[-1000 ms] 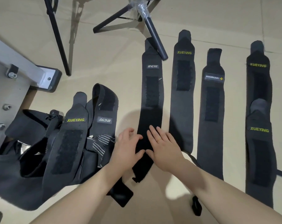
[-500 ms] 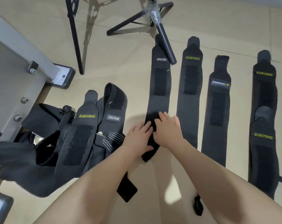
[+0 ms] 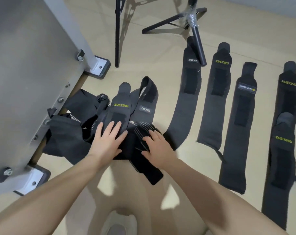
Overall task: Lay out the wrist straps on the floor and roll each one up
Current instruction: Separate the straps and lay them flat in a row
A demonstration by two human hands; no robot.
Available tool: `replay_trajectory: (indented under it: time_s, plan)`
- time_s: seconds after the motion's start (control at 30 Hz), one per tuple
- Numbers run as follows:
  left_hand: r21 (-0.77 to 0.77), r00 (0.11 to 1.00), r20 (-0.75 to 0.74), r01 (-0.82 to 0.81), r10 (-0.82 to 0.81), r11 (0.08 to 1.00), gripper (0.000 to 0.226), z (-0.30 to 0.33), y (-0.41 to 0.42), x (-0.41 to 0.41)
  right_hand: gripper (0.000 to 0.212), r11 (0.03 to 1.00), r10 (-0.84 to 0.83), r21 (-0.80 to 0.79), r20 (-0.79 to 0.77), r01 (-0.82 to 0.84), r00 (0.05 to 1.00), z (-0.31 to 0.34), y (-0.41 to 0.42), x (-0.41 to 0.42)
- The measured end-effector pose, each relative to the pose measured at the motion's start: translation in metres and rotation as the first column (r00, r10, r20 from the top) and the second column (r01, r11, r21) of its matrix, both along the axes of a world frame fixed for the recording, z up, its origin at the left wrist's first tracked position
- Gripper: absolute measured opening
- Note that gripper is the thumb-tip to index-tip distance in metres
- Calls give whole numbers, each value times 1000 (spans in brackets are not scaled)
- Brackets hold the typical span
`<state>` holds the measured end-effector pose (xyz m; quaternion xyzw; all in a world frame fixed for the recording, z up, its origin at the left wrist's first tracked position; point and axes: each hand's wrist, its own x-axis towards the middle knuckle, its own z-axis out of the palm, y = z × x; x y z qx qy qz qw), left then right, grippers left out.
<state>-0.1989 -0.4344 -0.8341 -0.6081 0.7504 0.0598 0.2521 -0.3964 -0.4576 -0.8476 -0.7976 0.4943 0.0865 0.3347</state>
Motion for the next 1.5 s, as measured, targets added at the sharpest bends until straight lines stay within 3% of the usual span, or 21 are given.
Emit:
replay_trajectory:
  time_s: [0.13, 0.3, 0.37, 0.43, 0.5, 0.67, 0.8, 0.97, 1.07, 1.17, 1.23, 1.27, 1.3, 1.33, 1.4, 1.5]
  plan:
    - [144, 995, -96, -1, 15, 990, 70, -9, 4, 2, 61, 994, -108, -4, -122, 108, 987, -18, 5, 21]
    - [289, 990, -133, -11, 52, 957, 72, -19, 6, -7, 39, 975, 34, -192, -378, -114, 925, -22, 28, 27]
    - [313, 988, -130, -34, 78, 949, 72, -19, 8, -10, 29, 961, 8, -249, -415, -121, 910, -18, 28, 25]
    - [310, 986, -138, -49, 96, 949, 71, -20, 11, -12, 20, 958, -7, -268, -384, -104, 923, -13, 21, 21]
    - [309, 984, -145, -53, 102, 950, 71, -22, 12, -11, 8, 980, 28, -177, -314, -88, 949, -11, 11, 16]
    - [319, 974, -167, -96, 156, 943, 71, -26, 11, -7, 23, 983, -178, 54, 41, 175, 983, 14, -12, 0]
    - [363, 942, -244, -134, 232, 922, 76, -21, 5, -5, 22, 960, -268, 122, 153, 251, 951, 30, -13, -16]
    - [403, 947, -207, -147, 246, 903, 79, -20, 6, 8, 17, 798, -596, 162, 359, 581, 718, 74, -31, -42]
    - [452, 914, -223, -210, 338, 867, 75, -16, 4, 6, 18, 690, -724, 397, 380, 605, 576, 103, -38, -59]
    - [420, 844, -328, -272, 425, 866, 76, 0, -7, -14, 18, 498, -865, 682, 343, 535, 367, 116, -32, -65]
    - [319, 753, -552, -207, 359, 925, 92, 21, -13, -34, 19, 350, -936, 830, 296, 434, 190, 123, -28, -62]
    - [327, 624, -698, -158, 351, 932, 92, 34, -15, -44, 21, 281, -960, 878, 259, 387, 107, 126, -27, -59]
    - [388, 439, -809, -104, 392, 916, 84, 49, -16, -54, 23, 231, -972, 904, 229, 360, 50, 129, -27, -56]
    - [484, 262, -840, -32, 475, 875, 74, 60, -15, -63, 27, 208, -976, 915, 216, 346, 18, 131, -28, -54]
    - [569, 24, -822, 55, 569, 820, 77, 73, -13, -79, 31, 225, -971, 909, 237, 350, 8, 136, -30, -49]
    - [545, -191, -830, -81, 524, 834, 108, 77, -8, -95, 21, 227, -968, 901, 252, 369, -20, 142, -35, -46]
